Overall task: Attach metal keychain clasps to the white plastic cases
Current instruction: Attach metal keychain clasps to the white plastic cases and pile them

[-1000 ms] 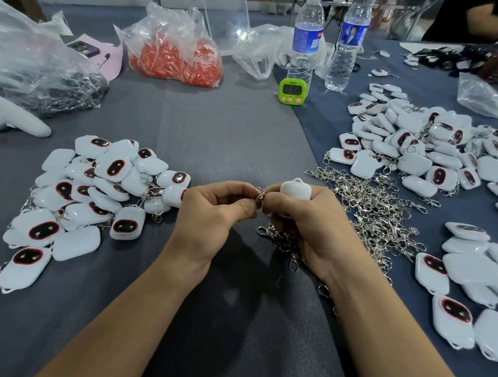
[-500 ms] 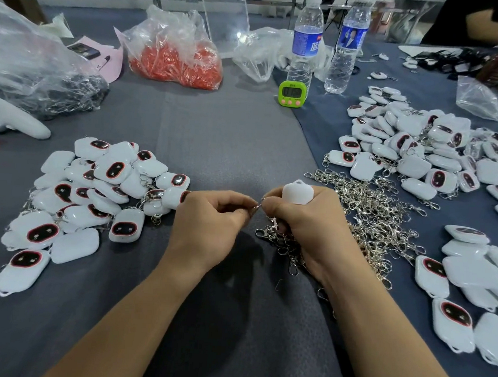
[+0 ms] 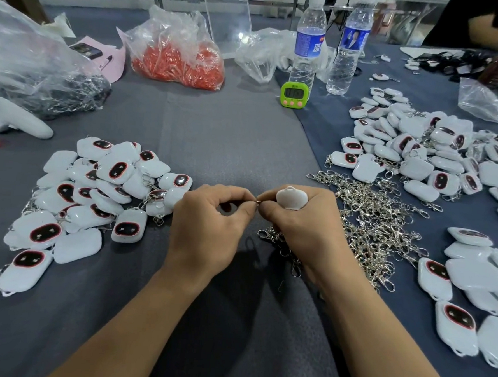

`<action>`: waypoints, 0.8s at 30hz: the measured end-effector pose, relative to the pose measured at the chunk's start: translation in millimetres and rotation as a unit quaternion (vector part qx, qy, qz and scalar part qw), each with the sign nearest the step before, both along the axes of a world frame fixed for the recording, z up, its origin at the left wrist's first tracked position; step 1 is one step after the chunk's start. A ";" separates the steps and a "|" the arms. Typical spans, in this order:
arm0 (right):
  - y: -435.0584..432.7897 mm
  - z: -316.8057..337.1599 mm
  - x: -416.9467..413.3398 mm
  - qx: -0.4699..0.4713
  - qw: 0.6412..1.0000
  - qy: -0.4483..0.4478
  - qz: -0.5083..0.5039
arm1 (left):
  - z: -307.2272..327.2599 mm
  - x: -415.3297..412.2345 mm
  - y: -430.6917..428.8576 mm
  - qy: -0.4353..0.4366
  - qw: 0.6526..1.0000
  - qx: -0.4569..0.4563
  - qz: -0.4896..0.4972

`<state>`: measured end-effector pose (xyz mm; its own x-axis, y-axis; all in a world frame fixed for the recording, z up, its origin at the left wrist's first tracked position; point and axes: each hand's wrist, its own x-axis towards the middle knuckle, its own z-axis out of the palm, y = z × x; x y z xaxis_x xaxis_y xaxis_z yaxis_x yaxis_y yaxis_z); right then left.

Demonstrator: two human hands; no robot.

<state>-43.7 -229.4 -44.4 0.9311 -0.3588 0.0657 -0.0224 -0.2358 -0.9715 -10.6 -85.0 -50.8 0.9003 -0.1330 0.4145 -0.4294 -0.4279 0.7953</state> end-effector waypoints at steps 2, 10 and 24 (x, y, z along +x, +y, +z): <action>0.0 1.9 -0.2 -0.011 1.000 -0.005 -0.005 | 0.2 -0.8 -0.6 -0.023 1.000 -0.003 -0.005; 1.4 5.1 -3.5 -0.003 1.000 0.009 0.003 | -4.9 0.0 -1.7 -0.029 0.999 0.014 -0.018; 1.0 -2.7 0.9 0.081 0.997 0.000 -0.012 | -4.2 0.8 -1.0 0.020 0.999 -0.024 -0.026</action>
<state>-42.8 -228.4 -47.1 0.9225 -0.3860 0.0055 -0.0253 -0.0747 -0.9969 -9.7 -86.0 -55.0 0.9088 -0.1611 0.3850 -0.4173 -0.3662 0.8317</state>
